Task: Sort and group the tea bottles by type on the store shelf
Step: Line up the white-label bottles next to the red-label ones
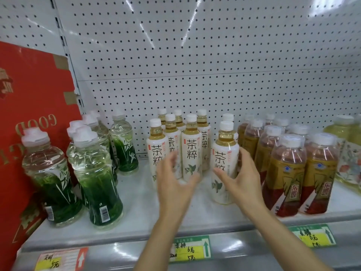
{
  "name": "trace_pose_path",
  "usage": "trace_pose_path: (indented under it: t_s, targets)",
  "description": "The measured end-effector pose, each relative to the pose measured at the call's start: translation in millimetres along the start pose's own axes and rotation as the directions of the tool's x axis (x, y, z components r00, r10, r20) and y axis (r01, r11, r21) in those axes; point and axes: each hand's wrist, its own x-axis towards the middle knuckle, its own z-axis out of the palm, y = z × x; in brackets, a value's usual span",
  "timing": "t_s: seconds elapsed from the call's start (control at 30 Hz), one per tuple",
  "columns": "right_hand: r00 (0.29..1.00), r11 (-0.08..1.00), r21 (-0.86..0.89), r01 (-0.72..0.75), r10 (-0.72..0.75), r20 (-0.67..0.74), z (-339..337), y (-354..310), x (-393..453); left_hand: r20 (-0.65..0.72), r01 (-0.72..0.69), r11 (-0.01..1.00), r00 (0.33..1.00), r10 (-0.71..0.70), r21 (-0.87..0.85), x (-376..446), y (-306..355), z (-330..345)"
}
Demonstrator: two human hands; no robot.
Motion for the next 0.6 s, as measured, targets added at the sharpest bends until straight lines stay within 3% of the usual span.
trace_pose_path:
  t_s: [0.07,0.1,0.23,0.33,0.47,0.53,0.6]
  targets:
    - [1.000,0.999,-0.040,-0.001,0.001,-0.020,-5.5,4.0,5.7,-0.229,0.064,0.998,0.971,-0.064,-0.004,26.2,-7.9,-21.9]
    - [1.000,0.998,-0.062,0.011,-0.013,-0.027,-6.2,4.0,7.6,-0.250,0.115,0.993,0.962,-0.105,0.025,40.7,-14.6,-29.3]
    - [1.000,0.996,-0.086,0.018,-0.020,-0.020,-5.2,8.9,13.9,-0.048,0.273,0.958,0.962,-0.270,0.084,71.7,-37.3,-26.1]
    - [0.999,0.994,-0.109,0.024,-0.027,-0.025,-8.2,7.8,10.4,-0.025,0.281,0.958,0.960,-0.280,0.057,67.7,-40.1,-26.8]
    - [0.910,0.927,-0.206,0.315,-0.356,-0.211,-7.0,-9.8,-16.3,0.005,0.211,0.977,0.977,-0.211,0.027,32.1,-23.5,-22.5]
    - [0.940,0.944,-0.024,0.328,-0.329,-0.087,-3.9,-26.3,-26.7,0.074,0.139,0.990,0.987,-0.141,0.028,12.1,-5.8,-12.1]
    - [0.973,0.970,0.138,0.202,-0.214,0.083,0.8,-37.5,-29.1,0.138,0.046,0.997,0.989,-0.053,0.055,-0.5,8.9,2.1]
